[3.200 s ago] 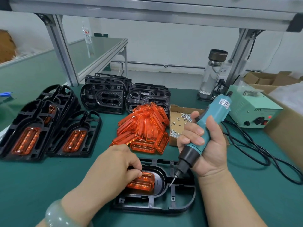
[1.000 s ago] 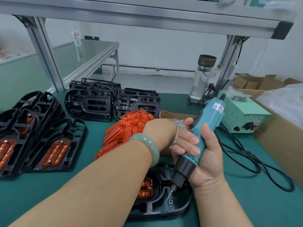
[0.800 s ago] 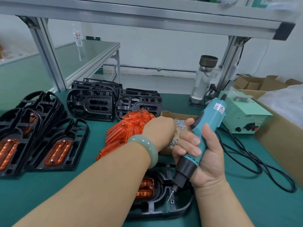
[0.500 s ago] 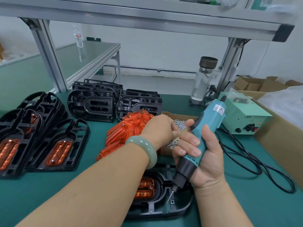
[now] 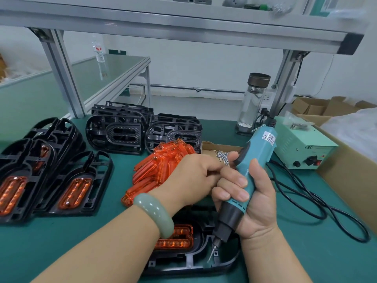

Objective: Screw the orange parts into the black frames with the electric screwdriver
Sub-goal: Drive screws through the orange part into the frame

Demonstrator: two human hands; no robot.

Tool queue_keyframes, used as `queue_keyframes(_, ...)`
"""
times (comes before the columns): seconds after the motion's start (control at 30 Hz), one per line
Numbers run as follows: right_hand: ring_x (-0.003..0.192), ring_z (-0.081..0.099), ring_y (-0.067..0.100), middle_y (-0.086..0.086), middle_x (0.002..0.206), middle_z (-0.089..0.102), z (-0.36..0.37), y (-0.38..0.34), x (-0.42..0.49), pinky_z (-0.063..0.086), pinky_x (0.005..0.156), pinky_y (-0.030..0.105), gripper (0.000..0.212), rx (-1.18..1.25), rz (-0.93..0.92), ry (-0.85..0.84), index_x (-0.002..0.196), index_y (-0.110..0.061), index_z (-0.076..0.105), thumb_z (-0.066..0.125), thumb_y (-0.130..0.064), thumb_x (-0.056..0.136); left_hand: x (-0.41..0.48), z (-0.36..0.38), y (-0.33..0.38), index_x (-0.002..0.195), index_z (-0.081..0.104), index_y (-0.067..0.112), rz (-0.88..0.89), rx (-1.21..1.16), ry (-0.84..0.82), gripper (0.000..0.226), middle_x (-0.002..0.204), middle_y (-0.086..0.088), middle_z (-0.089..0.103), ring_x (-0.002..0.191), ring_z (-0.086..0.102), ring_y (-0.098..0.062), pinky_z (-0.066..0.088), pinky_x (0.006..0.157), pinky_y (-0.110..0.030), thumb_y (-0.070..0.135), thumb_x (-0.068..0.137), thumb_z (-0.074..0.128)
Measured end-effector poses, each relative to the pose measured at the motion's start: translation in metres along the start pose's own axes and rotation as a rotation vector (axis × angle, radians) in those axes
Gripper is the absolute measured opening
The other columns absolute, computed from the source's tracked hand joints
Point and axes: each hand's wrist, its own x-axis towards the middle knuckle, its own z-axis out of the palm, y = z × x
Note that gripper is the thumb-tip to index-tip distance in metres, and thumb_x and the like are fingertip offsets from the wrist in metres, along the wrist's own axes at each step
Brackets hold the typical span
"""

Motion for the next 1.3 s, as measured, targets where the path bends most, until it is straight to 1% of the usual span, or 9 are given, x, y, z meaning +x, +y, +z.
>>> queue_keyframes(0.2, 0.048, 0.037, 0.010, 0.000, 0.063, 0.039, 0.003, 0.006, -0.002, 0.042, 0.061, 0.029, 0.031, 0.074, 0.103, -0.130, 0.113, -0.010, 0.044, 0.066, -0.018, 0.091, -0.012, -0.005, 0.001, 0.070, 0.071, 0.027, -0.150, -0.407, 0.009, 0.035, 0.064, 0.010, 0.066, 0.062, 0.058, -0.003, 0.050, 0.059, -0.016, -0.001, 0.087, 0.060)
queue_keyframes(0.3, 0.046, 0.035, 0.010, 0.004, 0.061, 0.051, 0.002, 0.006, -0.001, 0.046, 0.058, 0.031, 0.029, 0.057, 0.084, -0.061, 0.108, -0.007, 0.054, 0.071, -0.016, 0.086, -0.020, -0.013, -0.001, 0.068, 0.069, 0.021, -0.265, -0.475, 0.149, 0.029, 0.064, 0.003, 0.069, 0.058, 0.063, -0.006, 0.049, 0.052, -0.017, -0.003, 0.082, 0.062)
queue_keyframes(0.43, 0.040, 0.047, 0.009, -0.002, 0.057, 0.049, 0.000, 0.005, 0.003, 0.048, 0.053, 0.025, 0.041, -0.032, -0.040, 0.032, 0.101, -0.013, 0.056, 0.084, -0.017, 0.072, -0.037, -0.031, -0.005, 0.067, 0.069, 0.017, -0.401, -0.699, 0.364, 0.028, 0.066, -0.004, 0.069, 0.055, 0.063, -0.010, 0.046, 0.046, -0.016, -0.005, 0.081, 0.060)
queue_keyframes(0.53, 0.039, 0.046, 0.006, -0.006, 0.055, 0.045, 0.000, 0.007, 0.006, 0.048, 0.049, 0.023, 0.047, -0.101, -0.142, 0.141, 0.094, -0.017, 0.059, 0.091, -0.021, 0.059, -0.054, -0.042, -0.007, 0.080, 0.070, 0.016, -0.437, -0.913, 0.495, 0.024, 0.066, -0.003, 0.066, 0.055, 0.060, -0.009, 0.047, 0.046, -0.015, -0.004, 0.084, 0.057)
queue_keyframes(0.6, 0.040, 0.044, 0.005, -0.008, 0.055, 0.043, 0.001, 0.009, 0.008, 0.048, 0.049, 0.022, 0.034, -0.127, -0.208, 0.224, 0.092, -0.018, 0.058, 0.082, -0.026, 0.069, -0.065, -0.045, -0.009, 0.094, 0.067, 0.014, -0.458, -0.997, 0.556, 0.021, 0.066, 0.000, 0.065, 0.055, 0.059, -0.007, 0.048, 0.048, -0.015, -0.001, 0.087, 0.054)
queue_keyframes(0.7, 0.040, 0.043, 0.003, -0.010, 0.056, 0.043, 0.003, 0.013, 0.012, 0.047, 0.050, 0.021, 0.014, -0.176, -0.330, 0.319, 0.092, -0.021, 0.056, 0.056, -0.032, 0.083, -0.082, -0.041, -0.015, 0.097, 0.066, 0.013, -0.506, -1.038, 0.618, 0.015, 0.065, 0.002, 0.064, 0.055, 0.057, -0.005, 0.048, 0.047, -0.014, 0.009, 0.091, 0.053)
queue_keyframes(0.87, 0.045, 0.046, 0.004, -0.010, 0.058, 0.046, 0.005, 0.020, 0.018, 0.050, 0.055, 0.021, 0.017, -0.233, -0.514, 0.441, 0.090, -0.023, 0.055, 0.061, -0.034, 0.078, -0.095, -0.026, -0.018, 0.090, 0.068, 0.006, -0.570, -1.085, 0.564, 0.023, 0.068, -0.006, 0.067, 0.055, 0.061, -0.009, 0.050, 0.047, -0.016, 0.010, 0.067, 0.067)
queue_keyframes(0.97, 0.047, 0.047, 0.005, -0.010, 0.059, 0.048, 0.006, 0.022, 0.019, 0.049, 0.059, 0.024, 0.016, -0.239, -0.585, 0.496, 0.080, -0.023, 0.054, 0.064, -0.035, 0.076, -0.095, -0.018, -0.017, 0.075, 0.075, 0.013, -0.563, -1.042, 0.511, 0.018, 0.069, -0.007, 0.067, 0.060, 0.063, -0.012, 0.053, 0.052, -0.017, 0.007, 0.058, 0.071)
queue_keyframes(1.3, 0.048, 0.049, 0.005, -0.010, 0.057, 0.049, 0.011, 0.022, 0.019, 0.051, 0.058, 0.020, 0.036, -0.154, -0.636, 0.529, 0.045, -0.024, 0.066, 0.065, -0.037, 0.079, -0.095, -0.009, -0.013, 0.080, 0.076, 0.025, -0.585, -0.869, 0.527, 0.020, 0.068, -0.004, 0.069, 0.059, 0.063, -0.009, 0.049, 0.050, -0.016, 0.007, 0.080, 0.067)
